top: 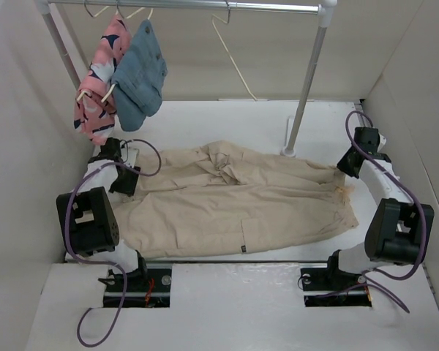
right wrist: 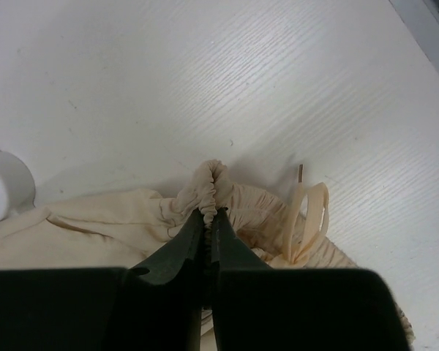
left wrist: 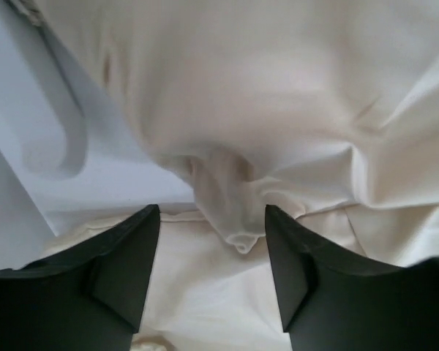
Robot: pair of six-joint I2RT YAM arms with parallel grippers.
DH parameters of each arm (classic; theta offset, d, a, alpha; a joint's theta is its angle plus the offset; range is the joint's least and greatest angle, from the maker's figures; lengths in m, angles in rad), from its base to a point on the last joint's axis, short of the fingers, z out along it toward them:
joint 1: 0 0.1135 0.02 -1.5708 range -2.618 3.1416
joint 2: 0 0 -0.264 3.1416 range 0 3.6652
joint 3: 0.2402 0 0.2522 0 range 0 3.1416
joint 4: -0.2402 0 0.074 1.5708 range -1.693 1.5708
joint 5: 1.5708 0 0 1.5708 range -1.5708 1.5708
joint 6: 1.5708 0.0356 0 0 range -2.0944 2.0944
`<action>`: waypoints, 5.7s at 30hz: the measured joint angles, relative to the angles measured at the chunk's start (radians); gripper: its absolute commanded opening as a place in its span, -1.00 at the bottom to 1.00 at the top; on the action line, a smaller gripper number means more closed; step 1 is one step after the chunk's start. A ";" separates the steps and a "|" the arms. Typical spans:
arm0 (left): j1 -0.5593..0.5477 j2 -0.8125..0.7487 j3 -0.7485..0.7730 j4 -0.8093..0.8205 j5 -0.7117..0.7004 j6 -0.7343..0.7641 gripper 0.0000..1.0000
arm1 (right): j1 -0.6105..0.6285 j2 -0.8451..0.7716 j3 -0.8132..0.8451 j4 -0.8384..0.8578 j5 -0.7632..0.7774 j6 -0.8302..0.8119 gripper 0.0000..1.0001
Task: Place the trousers on the hanger
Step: Flatten out the trousers at the center of the board, then fold the trousers at the center of the board.
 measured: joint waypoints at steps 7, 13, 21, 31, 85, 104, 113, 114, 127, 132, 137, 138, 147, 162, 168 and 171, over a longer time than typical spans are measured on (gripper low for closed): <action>0.076 -0.023 0.124 -0.010 0.153 -0.114 0.21 | 0.000 0.049 0.029 -0.021 -0.006 -0.057 -0.14; 0.084 0.016 0.145 0.058 0.198 -0.240 0.26 | 0.000 0.064 0.068 -0.030 -0.010 -0.101 0.44; 0.083 0.154 0.198 0.145 0.167 -0.334 0.46 | 0.000 0.161 0.158 -0.043 -0.011 -0.105 0.62; 0.083 0.230 0.207 0.198 0.107 -0.348 0.51 | 0.000 0.445 0.263 -0.057 -0.025 -0.089 0.54; 0.163 0.050 0.290 0.143 0.047 -0.132 -1.00 | -0.068 0.116 0.259 -0.035 -0.209 -0.191 -1.00; 0.207 -0.144 0.269 0.006 0.000 -0.017 -1.00 | -0.078 -0.076 0.057 0.108 -0.198 -0.136 -1.00; 0.230 -0.343 0.163 -0.067 -0.081 0.104 -1.00 | -0.078 -0.239 -0.145 0.204 -0.248 -0.087 -1.00; 0.241 -0.358 0.135 -0.087 -0.097 0.120 -1.00 | -0.078 -0.267 -0.178 0.202 -0.238 -0.081 -1.00; 0.270 -0.351 0.010 -0.248 -0.166 0.181 -1.00 | -0.079 -0.396 -0.265 0.236 -0.207 -0.020 -1.00; 0.282 -0.316 0.185 -0.262 -0.166 0.198 -1.00 | -0.079 -0.325 -0.174 0.228 -0.248 -0.014 -1.00; 0.287 -0.307 0.407 -0.227 -0.163 0.225 -1.00 | -0.078 -0.321 -0.085 0.246 -0.299 -0.010 -1.00; 0.287 -0.311 0.428 -0.214 -0.161 0.232 -1.00 | -0.078 -0.321 -0.081 0.251 -0.308 -0.009 -1.00; 0.309 -0.433 0.227 -0.249 -0.189 0.322 -1.00 | -0.078 -0.391 -0.208 0.272 -0.306 -0.010 -1.00; 0.351 -0.433 -0.174 -0.387 -0.315 0.374 -1.00 | -0.080 -0.619 -0.447 0.138 0.013 0.245 0.99; 0.352 -0.433 -0.168 -0.398 -0.298 0.370 -1.00 | -0.080 -0.606 -0.413 0.003 0.066 0.314 0.99; 0.352 -0.433 -0.168 -0.401 -0.289 0.366 -1.00 | -0.080 -0.631 -0.372 -0.053 0.061 0.325 0.99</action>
